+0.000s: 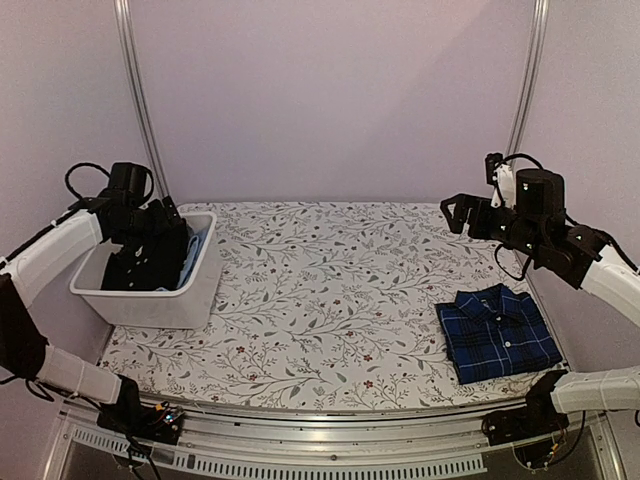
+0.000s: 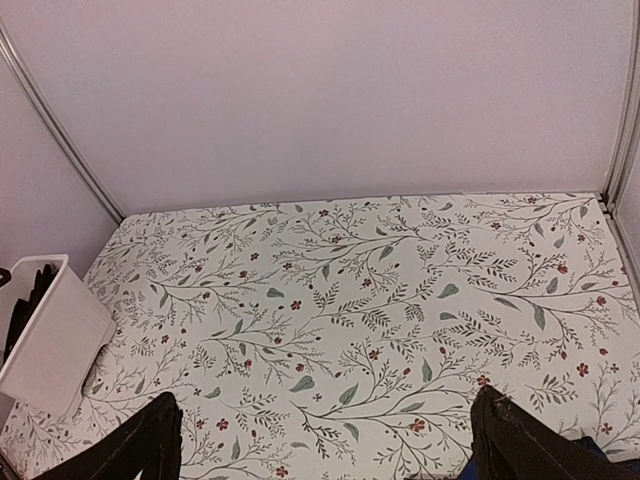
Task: Fold and stack the long sleeve shirts
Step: Pick up the crumpled shirt from the bin.
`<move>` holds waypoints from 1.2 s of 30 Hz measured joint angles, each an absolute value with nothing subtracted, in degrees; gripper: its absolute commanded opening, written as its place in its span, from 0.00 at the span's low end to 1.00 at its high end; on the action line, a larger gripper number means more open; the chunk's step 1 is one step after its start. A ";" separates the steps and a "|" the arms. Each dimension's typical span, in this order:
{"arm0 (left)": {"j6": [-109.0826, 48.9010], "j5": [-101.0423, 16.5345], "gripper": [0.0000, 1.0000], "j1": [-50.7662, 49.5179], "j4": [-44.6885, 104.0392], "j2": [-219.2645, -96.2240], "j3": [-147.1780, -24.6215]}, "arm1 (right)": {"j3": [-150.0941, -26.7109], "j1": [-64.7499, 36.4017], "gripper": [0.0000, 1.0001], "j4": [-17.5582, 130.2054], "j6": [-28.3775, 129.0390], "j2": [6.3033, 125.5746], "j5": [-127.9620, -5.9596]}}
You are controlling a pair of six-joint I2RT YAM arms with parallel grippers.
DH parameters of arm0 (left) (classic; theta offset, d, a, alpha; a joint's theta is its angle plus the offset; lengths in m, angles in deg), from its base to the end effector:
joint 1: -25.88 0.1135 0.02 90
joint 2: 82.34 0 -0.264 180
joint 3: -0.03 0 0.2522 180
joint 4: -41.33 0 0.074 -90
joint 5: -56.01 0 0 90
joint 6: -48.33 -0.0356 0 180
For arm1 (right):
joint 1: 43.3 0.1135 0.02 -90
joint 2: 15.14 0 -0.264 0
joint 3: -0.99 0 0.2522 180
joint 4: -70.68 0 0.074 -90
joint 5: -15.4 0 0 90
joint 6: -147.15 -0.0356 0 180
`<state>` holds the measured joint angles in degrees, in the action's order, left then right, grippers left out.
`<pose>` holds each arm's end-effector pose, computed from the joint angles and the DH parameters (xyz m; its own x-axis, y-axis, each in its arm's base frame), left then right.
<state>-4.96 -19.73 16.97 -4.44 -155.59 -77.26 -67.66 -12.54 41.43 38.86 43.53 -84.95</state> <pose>0.2745 -0.0342 0.3118 -0.5083 -0.5067 -0.6963 -0.4183 0.8520 -0.3147 0.2044 0.1142 0.3467 -0.3814 0.1322 -0.9149 -0.2503 0.9380 0.2399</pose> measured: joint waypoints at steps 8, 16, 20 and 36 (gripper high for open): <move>-4.74 -27.21 1.00 25.10 -0.35 -164.95 -73.24 | -67.47 -12.54 0.99 41.46 38.84 41.78 -84.49; -4.20 -32.06 0.68 26.76 5.73 -172.33 -71.12 | -67.42 -12.54 0.99 41.48 38.67 40.06 -83.53; -4.04 -31.80 0.25 26.96 7.52 -172.36 -70.26 | -67.18 -12.54 0.99 41.59 38.49 39.84 -82.70; -6.40 -26.20 0.00 26.43 2.77 -164.82 -73.00 | -66.90 -12.54 0.99 41.89 38.25 39.56 -81.28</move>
<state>-6.40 -26.20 26.43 2.77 -164.82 -73.00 -66.90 -12.54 41.89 38.25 39.56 -81.28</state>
